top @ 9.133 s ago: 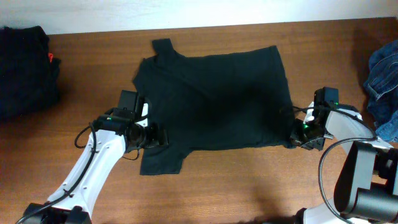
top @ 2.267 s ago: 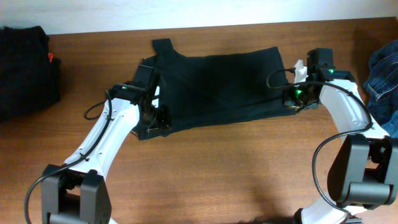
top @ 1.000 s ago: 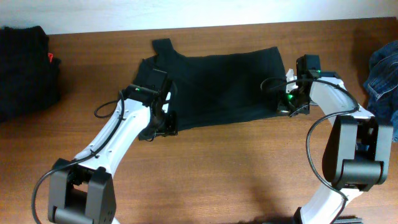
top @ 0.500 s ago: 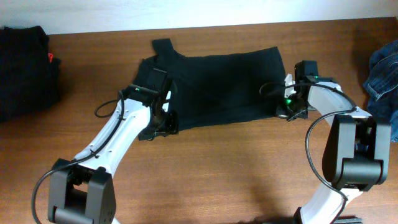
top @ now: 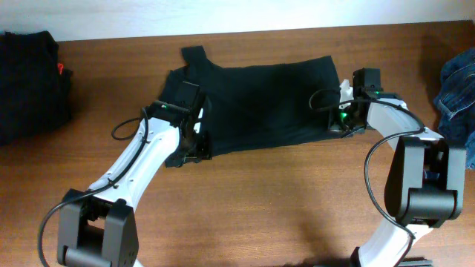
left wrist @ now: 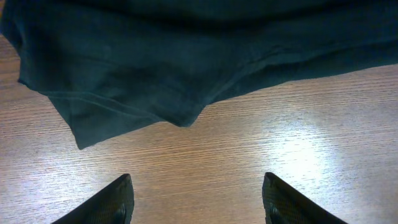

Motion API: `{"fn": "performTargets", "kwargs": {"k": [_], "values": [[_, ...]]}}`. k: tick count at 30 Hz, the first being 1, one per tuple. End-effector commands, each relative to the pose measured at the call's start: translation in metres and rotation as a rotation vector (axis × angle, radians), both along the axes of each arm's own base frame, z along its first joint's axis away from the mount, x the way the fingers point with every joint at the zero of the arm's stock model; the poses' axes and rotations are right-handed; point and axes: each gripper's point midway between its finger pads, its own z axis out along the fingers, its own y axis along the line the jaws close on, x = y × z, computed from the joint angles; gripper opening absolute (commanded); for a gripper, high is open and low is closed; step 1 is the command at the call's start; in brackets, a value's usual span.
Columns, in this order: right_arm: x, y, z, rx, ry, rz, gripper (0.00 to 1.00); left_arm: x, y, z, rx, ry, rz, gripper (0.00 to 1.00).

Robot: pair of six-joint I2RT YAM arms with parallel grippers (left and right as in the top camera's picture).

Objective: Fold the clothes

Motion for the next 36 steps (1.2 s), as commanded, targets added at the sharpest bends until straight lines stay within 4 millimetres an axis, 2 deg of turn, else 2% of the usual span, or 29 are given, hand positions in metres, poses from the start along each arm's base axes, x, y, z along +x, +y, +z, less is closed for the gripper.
{"fn": "performTargets", "kwargs": {"k": [1,3,6,11,13,15,16,18,23,27,31,34,36], "values": [[0.001,0.008,-0.003,0.031,-0.008,0.011,0.10,0.001,0.003,-0.003,0.024,0.002,-0.011,0.66],[0.006,0.008,-0.002,0.028,-0.027,0.011,0.14,0.001,0.003,-0.003,0.024,0.002,-0.011,0.66],[0.017,0.007,0.002,0.023,-0.076,0.012,0.26,0.001,0.003,-0.003,0.024,0.002,-0.011,0.66],[0.035,0.005,0.010,0.014,-0.157,0.013,0.36,0.001,0.003,-0.003,0.024,0.003,-0.011,0.66],[0.044,0.004,0.015,0.009,-0.200,0.014,0.52,0.001,0.003,-0.003,0.025,0.003,-0.011,0.66],[0.054,0.003,0.020,0.008,-0.248,0.016,0.78,0.002,0.004,-0.003,0.032,-0.003,-0.010,0.66],[0.057,0.003,0.023,0.009,-0.263,0.018,0.88,0.003,0.005,-0.003,0.038,-0.007,-0.010,0.67],[0.059,0.002,0.030,0.011,-0.268,0.017,0.97,0.002,0.005,-0.003,0.038,-0.005,-0.033,0.66],[0.052,0.003,0.049,0.015,-0.226,0.015,1.00,-0.013,0.004,-0.003,0.030,0.057,-0.107,0.66],[0.038,0.005,0.049,0.023,-0.158,0.014,1.00,-0.024,0.009,-0.005,0.048,0.101,-0.106,0.66],[0.026,0.006,0.043,0.030,-0.100,0.013,1.00,-0.013,0.007,-0.008,0.058,0.057,-0.115,0.65],[0.020,0.007,0.041,0.033,-0.072,0.012,1.00,-0.005,-0.002,-0.010,0.067,0.010,-0.207,0.54],[0.014,0.007,0.039,0.036,-0.046,0.012,1.00,-0.004,-0.010,-0.015,0.082,-0.007,-0.332,0.46]]}}
